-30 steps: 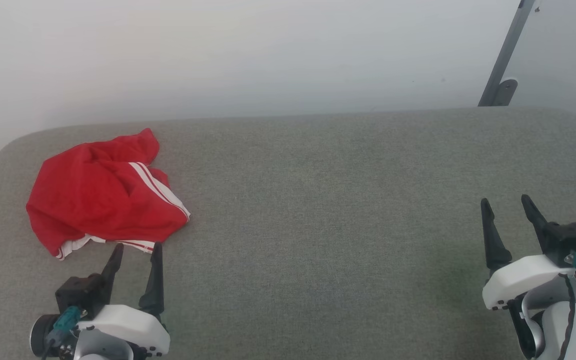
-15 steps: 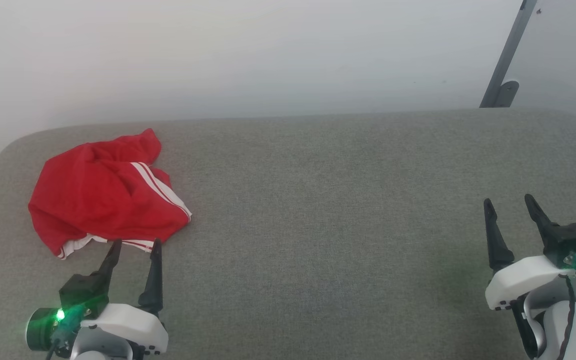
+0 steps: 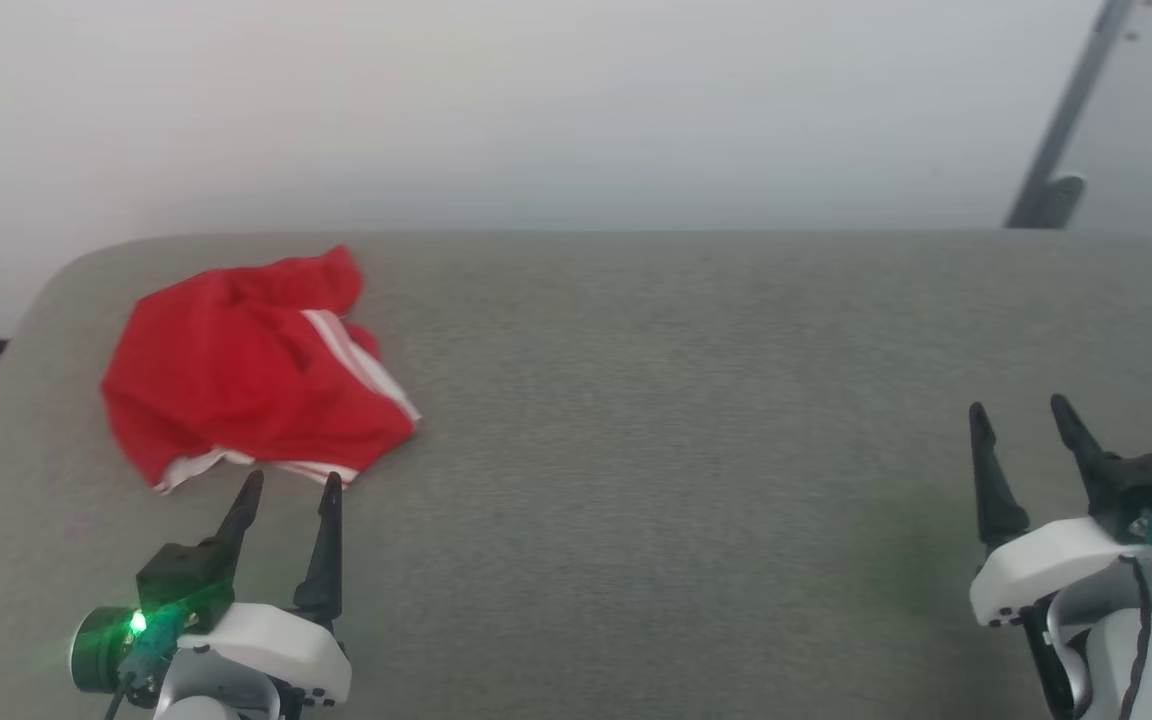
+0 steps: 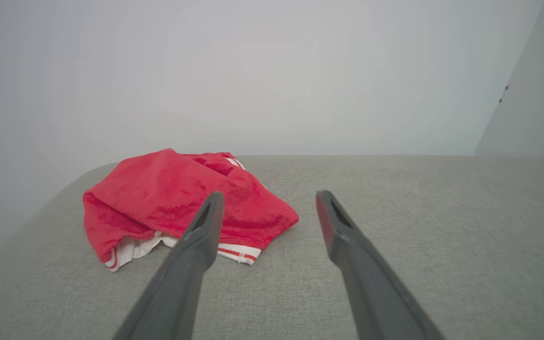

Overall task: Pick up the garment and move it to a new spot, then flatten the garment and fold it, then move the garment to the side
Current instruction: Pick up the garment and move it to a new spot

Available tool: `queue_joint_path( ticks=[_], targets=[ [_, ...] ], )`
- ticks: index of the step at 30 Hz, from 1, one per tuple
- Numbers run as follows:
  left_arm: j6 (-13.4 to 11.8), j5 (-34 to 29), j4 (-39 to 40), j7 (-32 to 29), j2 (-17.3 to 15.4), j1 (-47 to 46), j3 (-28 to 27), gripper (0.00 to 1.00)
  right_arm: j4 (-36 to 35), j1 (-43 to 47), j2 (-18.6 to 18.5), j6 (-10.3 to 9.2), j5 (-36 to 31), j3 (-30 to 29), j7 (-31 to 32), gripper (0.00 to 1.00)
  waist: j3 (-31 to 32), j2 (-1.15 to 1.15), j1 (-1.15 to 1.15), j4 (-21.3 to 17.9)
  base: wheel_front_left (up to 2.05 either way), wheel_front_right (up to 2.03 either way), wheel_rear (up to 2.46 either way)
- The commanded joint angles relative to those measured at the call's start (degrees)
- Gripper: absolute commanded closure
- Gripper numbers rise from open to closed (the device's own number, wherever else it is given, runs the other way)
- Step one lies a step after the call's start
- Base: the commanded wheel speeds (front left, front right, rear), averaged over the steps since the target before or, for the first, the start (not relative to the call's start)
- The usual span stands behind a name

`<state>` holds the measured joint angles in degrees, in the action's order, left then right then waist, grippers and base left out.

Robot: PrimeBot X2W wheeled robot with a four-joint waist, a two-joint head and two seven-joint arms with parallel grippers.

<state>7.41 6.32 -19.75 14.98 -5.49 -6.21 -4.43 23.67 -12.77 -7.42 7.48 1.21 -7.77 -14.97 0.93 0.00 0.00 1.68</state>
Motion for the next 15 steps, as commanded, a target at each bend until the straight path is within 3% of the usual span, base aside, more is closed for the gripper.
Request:
queue_joint_path(
  ticks=[1,15],
  targets=[
    [0.09,0.27,-0.05,0.31,-0.12,-0.73,-0.14,0.00,-0.21,0.47,0.30,0.02,0.46,0.29,-0.31,0.00,0.07,0.00,0.00,1.74,0.00,0.00,0.00],
    [0.05,-0.54,0.16,0.31,0.52,1.98,-1.97,0.00,0.81,1.06,1.83,0.02,1.32,4.75,-0.26,0.00,1.02,0.00,0.00,19.08,0.00,0.00,0.00]
  ],
)
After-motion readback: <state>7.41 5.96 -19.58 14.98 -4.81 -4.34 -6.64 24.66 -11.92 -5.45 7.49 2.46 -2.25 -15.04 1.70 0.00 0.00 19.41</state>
